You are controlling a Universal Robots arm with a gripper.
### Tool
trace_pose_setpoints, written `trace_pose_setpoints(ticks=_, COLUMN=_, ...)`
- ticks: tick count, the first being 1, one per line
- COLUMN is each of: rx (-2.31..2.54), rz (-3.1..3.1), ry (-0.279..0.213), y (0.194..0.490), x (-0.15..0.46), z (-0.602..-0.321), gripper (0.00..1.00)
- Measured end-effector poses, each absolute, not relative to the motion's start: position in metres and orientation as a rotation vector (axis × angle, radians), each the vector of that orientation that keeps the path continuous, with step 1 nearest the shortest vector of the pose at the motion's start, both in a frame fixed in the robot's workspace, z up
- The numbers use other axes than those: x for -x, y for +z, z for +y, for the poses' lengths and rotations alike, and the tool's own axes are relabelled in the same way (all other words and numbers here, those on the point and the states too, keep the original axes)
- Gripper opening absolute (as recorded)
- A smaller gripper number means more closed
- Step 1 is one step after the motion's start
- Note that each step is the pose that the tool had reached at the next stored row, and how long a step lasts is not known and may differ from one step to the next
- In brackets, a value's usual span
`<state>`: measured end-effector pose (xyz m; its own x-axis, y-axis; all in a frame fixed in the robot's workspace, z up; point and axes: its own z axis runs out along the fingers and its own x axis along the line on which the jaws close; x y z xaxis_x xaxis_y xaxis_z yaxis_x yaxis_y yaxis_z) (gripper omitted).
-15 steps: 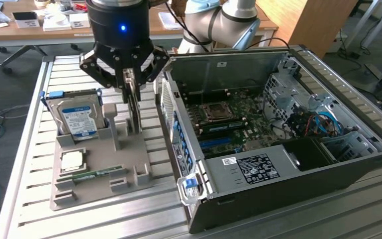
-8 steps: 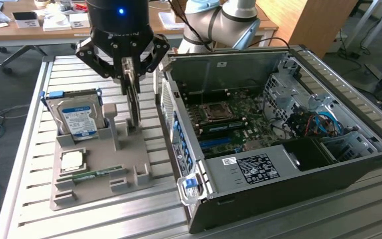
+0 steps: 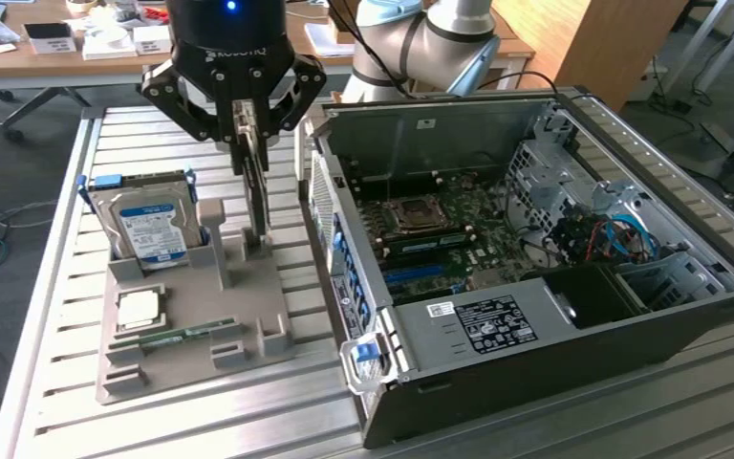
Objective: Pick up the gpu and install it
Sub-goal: 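Pick up the gpu and move the gpu toward the slot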
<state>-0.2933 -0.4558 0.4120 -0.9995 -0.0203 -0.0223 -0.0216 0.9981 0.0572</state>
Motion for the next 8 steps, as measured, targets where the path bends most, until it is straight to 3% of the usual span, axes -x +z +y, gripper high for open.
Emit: trace_pose_setpoints(ticks=8, rx=0.033, rz=3.118, ry=0.090, y=0.4134, x=0.2933, z=-0.4558, gripper=0.27)
